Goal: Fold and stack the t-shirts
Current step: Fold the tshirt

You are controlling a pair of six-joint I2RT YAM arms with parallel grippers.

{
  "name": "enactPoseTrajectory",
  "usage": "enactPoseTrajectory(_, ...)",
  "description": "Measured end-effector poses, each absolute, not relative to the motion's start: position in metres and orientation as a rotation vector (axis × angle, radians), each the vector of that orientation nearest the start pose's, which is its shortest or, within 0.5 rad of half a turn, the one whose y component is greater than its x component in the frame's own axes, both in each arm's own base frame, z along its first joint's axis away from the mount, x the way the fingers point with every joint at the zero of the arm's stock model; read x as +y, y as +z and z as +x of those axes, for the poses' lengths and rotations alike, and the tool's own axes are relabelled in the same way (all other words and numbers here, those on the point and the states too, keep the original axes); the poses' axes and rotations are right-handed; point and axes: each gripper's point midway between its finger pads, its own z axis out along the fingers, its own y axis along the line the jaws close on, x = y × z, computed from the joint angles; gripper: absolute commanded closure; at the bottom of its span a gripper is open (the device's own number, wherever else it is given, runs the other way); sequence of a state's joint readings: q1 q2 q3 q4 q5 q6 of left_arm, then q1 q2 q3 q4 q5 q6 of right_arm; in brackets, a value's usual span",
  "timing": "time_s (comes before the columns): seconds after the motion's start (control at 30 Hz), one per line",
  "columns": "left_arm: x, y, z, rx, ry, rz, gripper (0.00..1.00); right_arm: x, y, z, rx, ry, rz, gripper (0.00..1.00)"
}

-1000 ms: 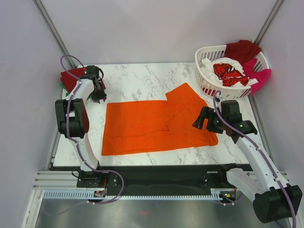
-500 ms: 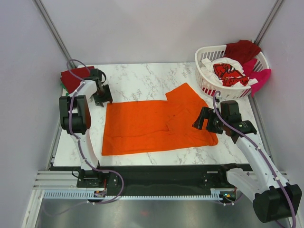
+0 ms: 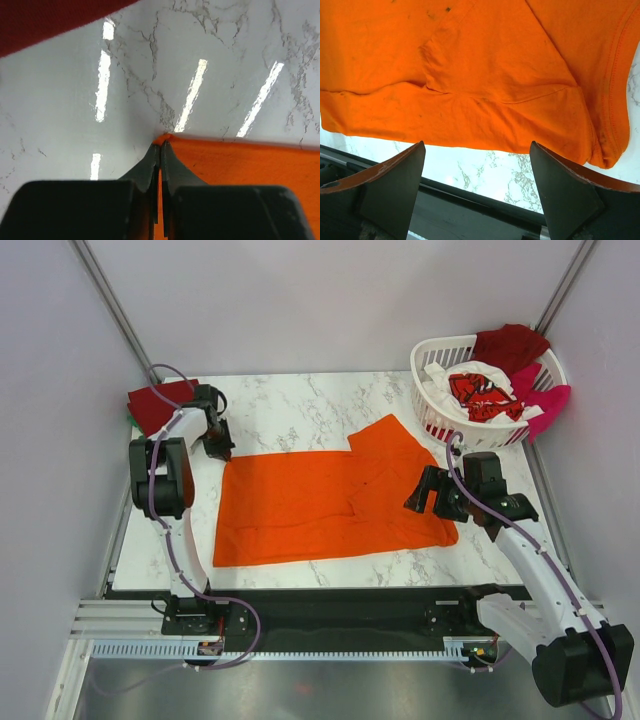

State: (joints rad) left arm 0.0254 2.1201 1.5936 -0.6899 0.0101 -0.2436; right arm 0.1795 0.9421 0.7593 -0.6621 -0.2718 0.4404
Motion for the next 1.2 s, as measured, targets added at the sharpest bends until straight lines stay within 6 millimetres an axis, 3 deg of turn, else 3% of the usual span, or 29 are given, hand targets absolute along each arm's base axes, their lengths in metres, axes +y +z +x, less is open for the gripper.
enactPoseTrajectory(0.17,0.000,0.021,0.448,2.760,-0.045,-0.366,0.98,0.108,0.137,0.234,2.458,0.609,0.193,0.05)
enactPoseTrajectory(0.3,0.008,0.026,0.436,2.786,0.044,-0.372,0.98,0.112,0.134,0.239,2.466,0.634,0.203,0.05)
enactPoseTrajectory(0.47,0.014,0.051,0.425,2.770,0.099,-0.375,0.98,0.122,0.130,0.267,2.512,0.620,0.239,0.05)
enactPoseTrajectory(0.67,0.031,0.067,0.408,2.751,0.233,-0.397,0.98,0.158,0.147,0.359,2.482,0.544,0.184,0.06)
enactPoseTrajectory(0.83,0.033,0.066,0.404,2.761,0.250,-0.400,0.98,0.173,0.163,0.452,2.378,0.451,0.191,0.07)
enactPoseTrajectory(0.9,0.030,0.062,0.404,2.773,0.232,-0.398,0.98,0.177,0.162,0.498,2.336,0.391,0.189,0.08)
enactPoseTrajectory(1.03,0.024,0.049,0.402,2.812,0.192,-0.391,0.98,0.180,0.134,0.563,2.310,0.282,0.171,0.10)
enactPoseTrajectory(1.2,0.017,0.043,0.401,2.839,0.138,-0.385,0.98,0.175,0.073,0.591,2.381,0.153,0.153,0.14)
